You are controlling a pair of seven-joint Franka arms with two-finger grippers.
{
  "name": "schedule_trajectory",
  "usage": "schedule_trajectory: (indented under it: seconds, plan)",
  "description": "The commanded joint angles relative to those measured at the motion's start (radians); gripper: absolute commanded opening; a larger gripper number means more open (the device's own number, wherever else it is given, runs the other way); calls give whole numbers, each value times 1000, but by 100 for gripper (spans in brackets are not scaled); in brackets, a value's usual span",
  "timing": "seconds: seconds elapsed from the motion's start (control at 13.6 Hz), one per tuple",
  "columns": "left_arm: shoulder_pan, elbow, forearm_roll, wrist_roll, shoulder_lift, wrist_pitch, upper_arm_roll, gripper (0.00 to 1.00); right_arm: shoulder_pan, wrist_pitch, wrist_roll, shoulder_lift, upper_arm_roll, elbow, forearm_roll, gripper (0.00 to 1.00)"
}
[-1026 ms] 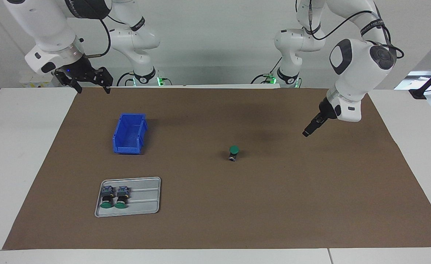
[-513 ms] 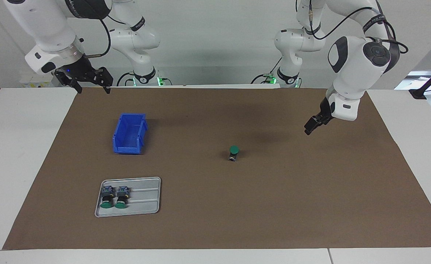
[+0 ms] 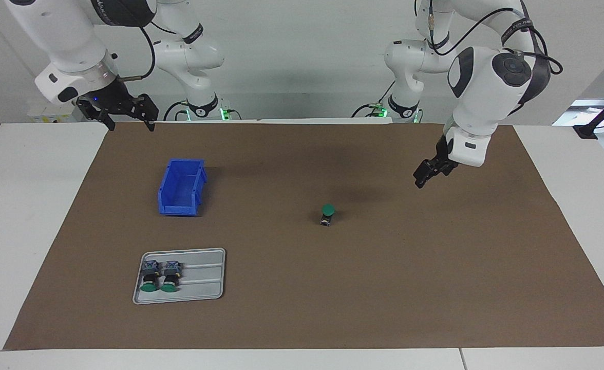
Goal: Place and press button with both arms
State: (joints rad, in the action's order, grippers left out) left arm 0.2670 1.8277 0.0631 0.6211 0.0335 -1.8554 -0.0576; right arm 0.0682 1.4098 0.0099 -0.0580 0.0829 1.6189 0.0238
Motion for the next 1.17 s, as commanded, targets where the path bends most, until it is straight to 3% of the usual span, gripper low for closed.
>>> schedule_trajectory:
  seconds: [0.0,0.22,0.44,0.66,0.81,1.1]
  plan:
    - [70,-1,-19,-8,0,5,7,95,-8,-3,-21,-9,-3,10,-2,99]
    - [115,4,-14,25,11,-57,7,95,-8,-3,-21,-9,-3,10,-2,99]
    - [167,-8,-9,95,55,-62,7,76,-8,-3,-21,-9,-3,10,-2,99]
    - [216,-45,-5,95,111,-64,5,29,-8,-3,-21,-9,-3,10,-2,99]
    - [233,-141,35,97,181,-44,5,12,-8,-3,-21,-9,-3,10,-2,99]
    - [293,-231,57,178,281,-42,9,11,-8,-3,-21,-9,-3,10,-2,99]
